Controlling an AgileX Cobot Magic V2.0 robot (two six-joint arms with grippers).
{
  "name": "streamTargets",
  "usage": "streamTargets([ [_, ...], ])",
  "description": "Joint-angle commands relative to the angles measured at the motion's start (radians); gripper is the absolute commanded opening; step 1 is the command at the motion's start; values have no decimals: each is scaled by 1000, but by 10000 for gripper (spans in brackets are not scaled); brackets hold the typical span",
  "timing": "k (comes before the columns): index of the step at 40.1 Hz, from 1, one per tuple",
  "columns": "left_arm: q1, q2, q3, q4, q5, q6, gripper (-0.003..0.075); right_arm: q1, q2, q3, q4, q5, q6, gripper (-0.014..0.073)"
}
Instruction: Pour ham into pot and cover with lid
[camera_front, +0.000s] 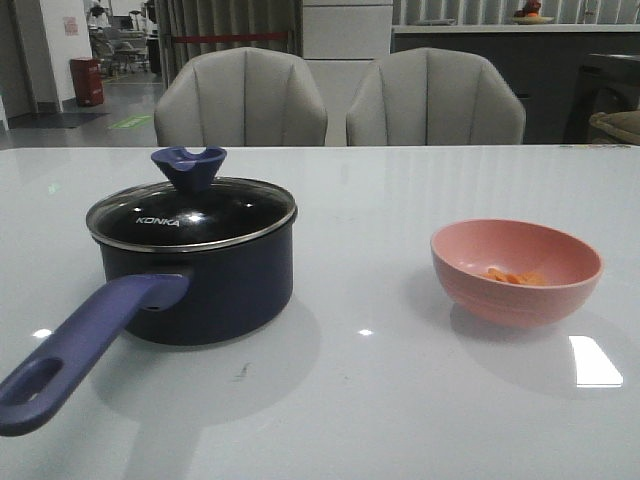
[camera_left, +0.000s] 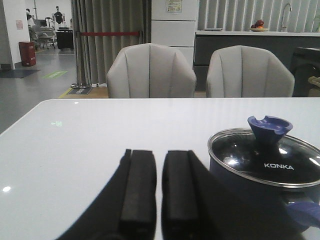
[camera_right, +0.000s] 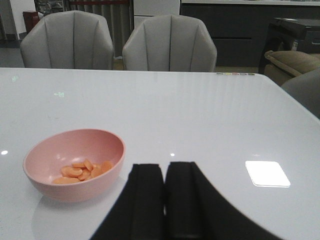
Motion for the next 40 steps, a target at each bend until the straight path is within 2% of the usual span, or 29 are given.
streamTargets([
  [1,3,-18,21,-9,-78,-6,132,-5,-20,-5,-14,-85,4,148],
  [31,3,-18,21,-9,-87,-6,132,-5,-20,-5,-14,-85,4,148],
  [35,3,-18,21,-9,-152,-6,132,-5,-20,-5,-14,-85,4,148],
  [40,3,-18,21,-9,-304,-6,132,-5,-20,-5,-14,-85,4,148],
])
